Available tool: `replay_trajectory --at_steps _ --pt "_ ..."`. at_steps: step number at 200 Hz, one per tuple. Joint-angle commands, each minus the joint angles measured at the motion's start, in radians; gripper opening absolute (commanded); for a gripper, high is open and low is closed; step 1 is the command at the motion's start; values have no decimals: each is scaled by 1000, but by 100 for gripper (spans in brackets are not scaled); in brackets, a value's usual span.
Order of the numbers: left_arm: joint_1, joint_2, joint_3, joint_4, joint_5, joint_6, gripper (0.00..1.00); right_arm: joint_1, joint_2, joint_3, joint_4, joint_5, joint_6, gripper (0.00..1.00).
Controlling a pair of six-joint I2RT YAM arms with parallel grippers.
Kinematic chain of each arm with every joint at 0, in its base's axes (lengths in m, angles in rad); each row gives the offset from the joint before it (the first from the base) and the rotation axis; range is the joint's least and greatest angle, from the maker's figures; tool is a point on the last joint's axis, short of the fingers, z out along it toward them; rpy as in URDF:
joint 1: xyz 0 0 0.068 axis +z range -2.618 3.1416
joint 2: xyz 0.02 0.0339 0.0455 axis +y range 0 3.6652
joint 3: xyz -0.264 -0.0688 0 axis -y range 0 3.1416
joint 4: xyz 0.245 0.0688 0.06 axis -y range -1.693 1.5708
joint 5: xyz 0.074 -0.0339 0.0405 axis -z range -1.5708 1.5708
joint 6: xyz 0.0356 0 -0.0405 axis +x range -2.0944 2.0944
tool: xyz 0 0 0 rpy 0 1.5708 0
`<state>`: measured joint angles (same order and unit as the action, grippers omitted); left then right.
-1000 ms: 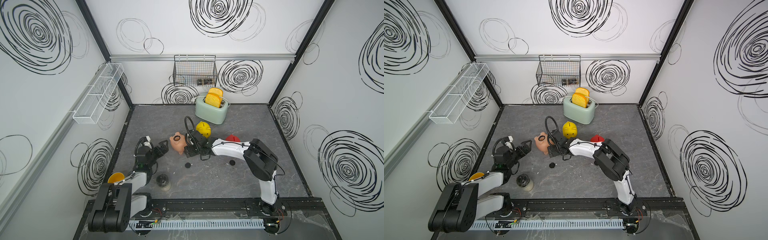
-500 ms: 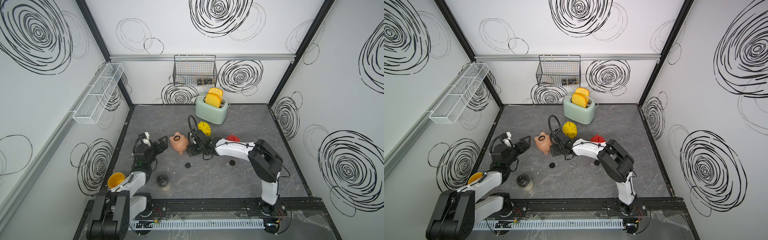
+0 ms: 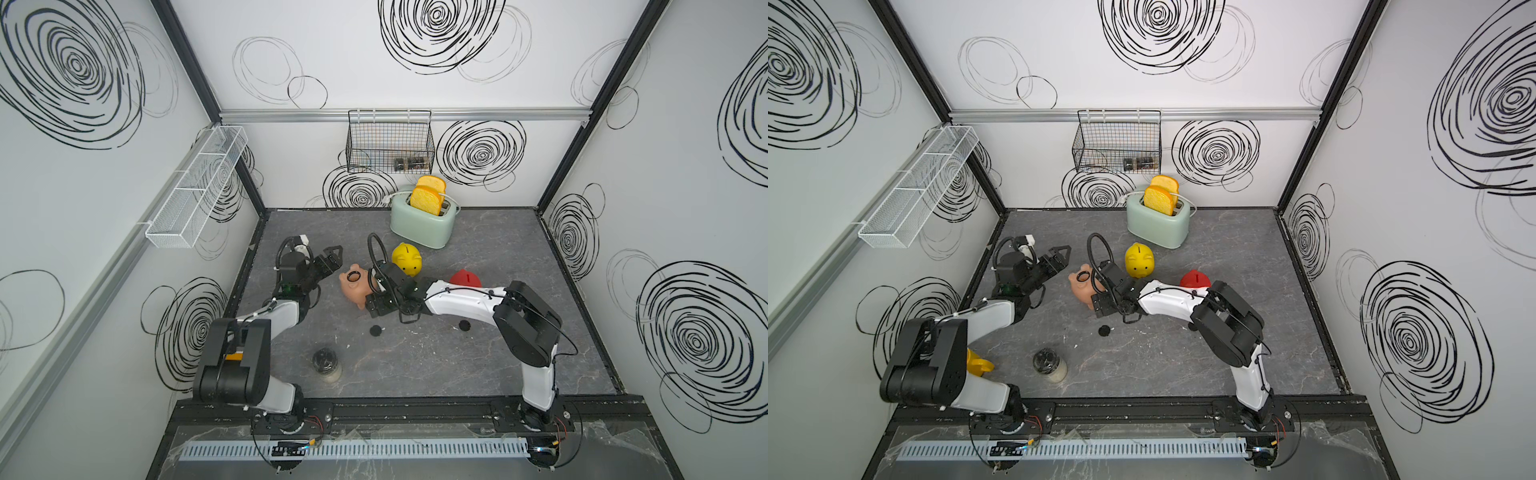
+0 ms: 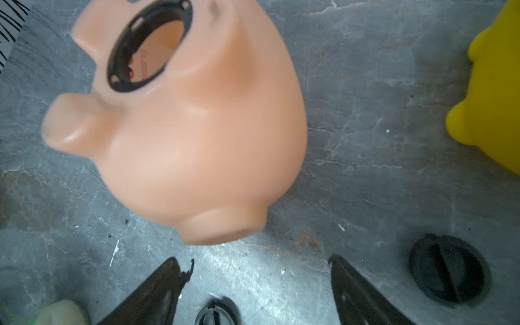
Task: Close piggy banks
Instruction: Adjust the piggy bank at the center of the board.
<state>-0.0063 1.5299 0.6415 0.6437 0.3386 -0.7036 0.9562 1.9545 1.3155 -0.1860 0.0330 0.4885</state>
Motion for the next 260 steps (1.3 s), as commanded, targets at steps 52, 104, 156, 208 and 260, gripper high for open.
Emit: replay_trajectory --at_steps 52,104,156,208,260 --pt "-66 195 186 -48 90 65 82 5 29 43 -10 19 -7 85" --pt "-79 220 208 -112 111 113 75 0 56 66 -6 22 5 84" --pt "-100 222 220 -185 120 148 69 -9 57 59 5 16 -1 84" --pt "-96 202 185 -202 126 144 66 -26 50 56 3 13 1 83" --pt "-96 156 150 -227 118 137 65 -41 46 53 2 7 2 83"
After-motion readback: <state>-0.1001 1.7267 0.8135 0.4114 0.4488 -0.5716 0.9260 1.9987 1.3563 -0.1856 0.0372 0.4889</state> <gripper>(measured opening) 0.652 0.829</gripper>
